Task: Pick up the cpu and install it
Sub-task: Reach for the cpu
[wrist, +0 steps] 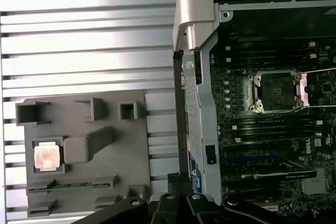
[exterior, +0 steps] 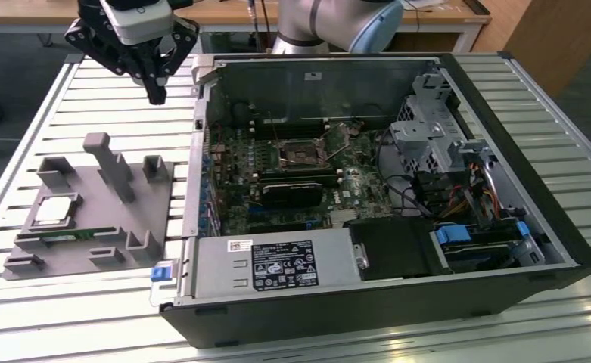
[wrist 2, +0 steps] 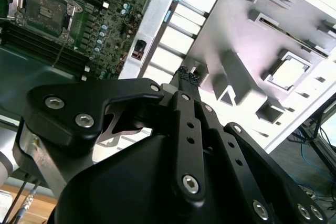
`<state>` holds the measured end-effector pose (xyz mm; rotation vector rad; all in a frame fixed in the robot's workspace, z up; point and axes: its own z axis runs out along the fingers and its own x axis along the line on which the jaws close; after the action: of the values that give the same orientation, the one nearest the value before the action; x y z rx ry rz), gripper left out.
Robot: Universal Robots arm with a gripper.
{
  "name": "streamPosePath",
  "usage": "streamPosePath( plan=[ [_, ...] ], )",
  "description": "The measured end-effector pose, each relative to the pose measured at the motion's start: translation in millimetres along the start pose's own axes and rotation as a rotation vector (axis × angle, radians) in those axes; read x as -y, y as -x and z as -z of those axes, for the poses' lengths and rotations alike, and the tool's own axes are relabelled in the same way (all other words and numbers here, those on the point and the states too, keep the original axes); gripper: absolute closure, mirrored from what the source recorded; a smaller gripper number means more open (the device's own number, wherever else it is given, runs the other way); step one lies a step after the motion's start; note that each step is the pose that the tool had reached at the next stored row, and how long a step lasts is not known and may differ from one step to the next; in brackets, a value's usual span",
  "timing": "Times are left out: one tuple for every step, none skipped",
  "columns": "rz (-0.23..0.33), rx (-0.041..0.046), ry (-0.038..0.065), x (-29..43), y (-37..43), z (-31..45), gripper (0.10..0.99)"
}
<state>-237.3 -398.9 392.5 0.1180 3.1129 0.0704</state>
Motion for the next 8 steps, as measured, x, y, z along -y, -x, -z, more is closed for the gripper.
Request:
streamPosePath(
  plan=[
    [0.0,0.0,0.0,0.1,-0.7,0.0,0.98],
    [0.0,0.0,0.0,0.1,-1.5,0.0,0.98],
    [0.0,0.0,0.0,0.2,-2.2,0.0,0.98],
    [0.0,0.0,0.0,0.2,-3.0,0.1,0.98],
    [0.0,0.0,0.0,0.3,-3.7,0.1,0.98],
    [0.0,0.0,0.0,0.3,-4.5,0.1,0.98],
    [0.0,-0.0001,0.0,0.4,-5.2,0.1,0.98],
    [0.0,0.0,0.0,0.4,-6.0,0.1,0.98]
  ],
)
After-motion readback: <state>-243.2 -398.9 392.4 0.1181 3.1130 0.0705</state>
